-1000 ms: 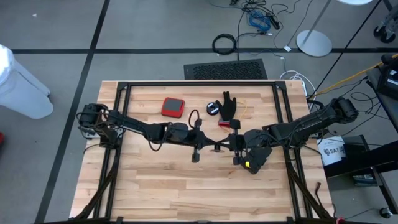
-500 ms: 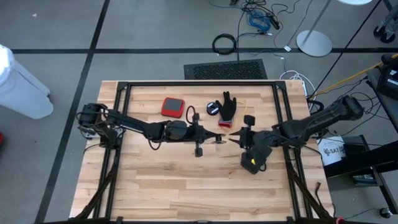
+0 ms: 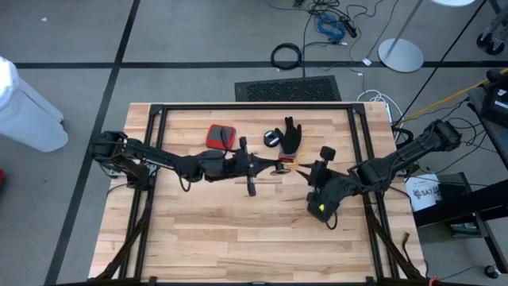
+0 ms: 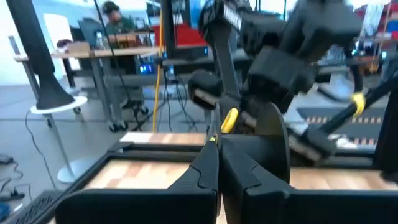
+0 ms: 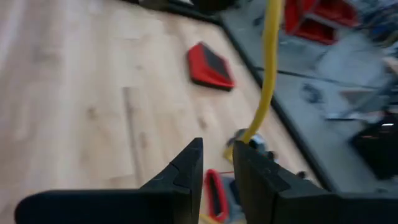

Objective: Coil cords
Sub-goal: Coil the yellow wire onto spool

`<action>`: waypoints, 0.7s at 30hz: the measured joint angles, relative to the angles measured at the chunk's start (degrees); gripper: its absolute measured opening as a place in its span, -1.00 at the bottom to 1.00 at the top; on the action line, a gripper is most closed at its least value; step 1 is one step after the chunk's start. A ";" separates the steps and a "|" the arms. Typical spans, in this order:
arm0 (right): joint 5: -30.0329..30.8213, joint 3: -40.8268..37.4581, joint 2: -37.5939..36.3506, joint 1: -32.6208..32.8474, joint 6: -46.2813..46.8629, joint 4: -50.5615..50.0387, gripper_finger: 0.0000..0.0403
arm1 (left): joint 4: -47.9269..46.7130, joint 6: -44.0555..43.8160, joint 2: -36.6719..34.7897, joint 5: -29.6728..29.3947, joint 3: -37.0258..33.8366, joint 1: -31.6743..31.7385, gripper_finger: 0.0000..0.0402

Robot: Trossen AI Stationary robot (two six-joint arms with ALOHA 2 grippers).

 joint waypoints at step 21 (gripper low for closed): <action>12.45 0.00 2.39 1.42 -10.41 11.85 -0.63 | 8.76 1.84 -1.68 -2.99 0.35 -2.11 -1.00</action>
